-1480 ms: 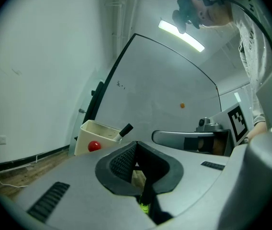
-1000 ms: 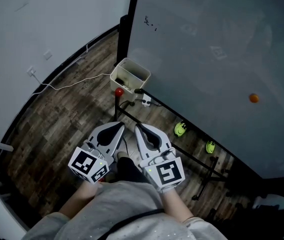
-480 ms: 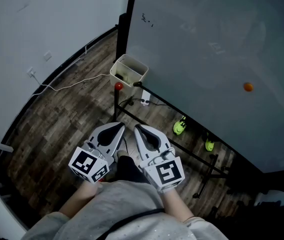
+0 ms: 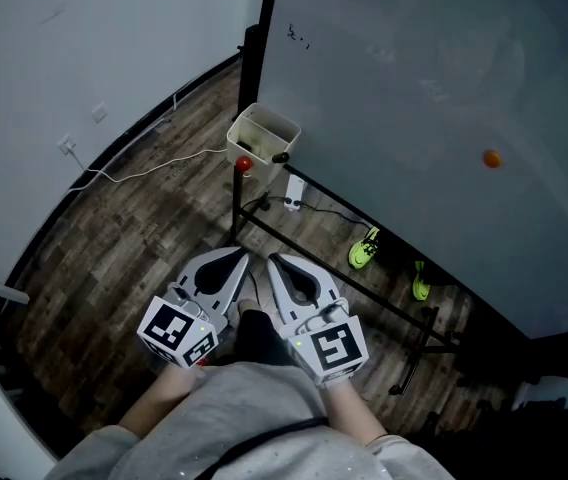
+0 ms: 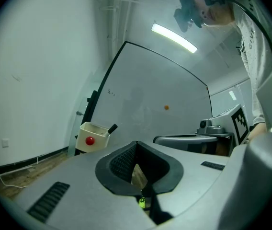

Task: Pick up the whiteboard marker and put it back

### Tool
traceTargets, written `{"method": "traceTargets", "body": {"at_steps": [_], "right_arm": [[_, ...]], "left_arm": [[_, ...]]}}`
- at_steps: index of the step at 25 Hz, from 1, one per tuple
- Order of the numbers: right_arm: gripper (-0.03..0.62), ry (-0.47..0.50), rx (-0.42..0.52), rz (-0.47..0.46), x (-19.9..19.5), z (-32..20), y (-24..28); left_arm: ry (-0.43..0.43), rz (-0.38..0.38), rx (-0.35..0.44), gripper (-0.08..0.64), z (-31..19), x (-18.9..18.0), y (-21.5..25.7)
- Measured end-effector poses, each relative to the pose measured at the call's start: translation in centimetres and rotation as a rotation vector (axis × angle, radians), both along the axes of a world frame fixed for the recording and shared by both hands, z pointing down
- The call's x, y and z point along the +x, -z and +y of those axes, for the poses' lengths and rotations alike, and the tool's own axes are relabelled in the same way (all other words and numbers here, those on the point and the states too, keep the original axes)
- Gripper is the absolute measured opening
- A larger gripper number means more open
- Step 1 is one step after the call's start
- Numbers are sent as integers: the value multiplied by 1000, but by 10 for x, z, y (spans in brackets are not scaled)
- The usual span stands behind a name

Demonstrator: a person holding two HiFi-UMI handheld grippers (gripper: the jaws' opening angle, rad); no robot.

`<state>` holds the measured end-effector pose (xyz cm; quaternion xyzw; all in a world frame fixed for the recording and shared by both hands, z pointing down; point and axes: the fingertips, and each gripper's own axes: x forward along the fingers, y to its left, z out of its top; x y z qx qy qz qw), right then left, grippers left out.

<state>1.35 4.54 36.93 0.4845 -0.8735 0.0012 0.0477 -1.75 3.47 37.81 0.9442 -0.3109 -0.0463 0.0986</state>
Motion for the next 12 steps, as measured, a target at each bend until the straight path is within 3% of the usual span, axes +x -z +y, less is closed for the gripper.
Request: {"method": "traceTargets", "body": {"at_steps": [12], "right_arm": [[20,16,0,10,-18,25,0]], "left_arm": [[14,5,10,11,23,-19,2]]}}
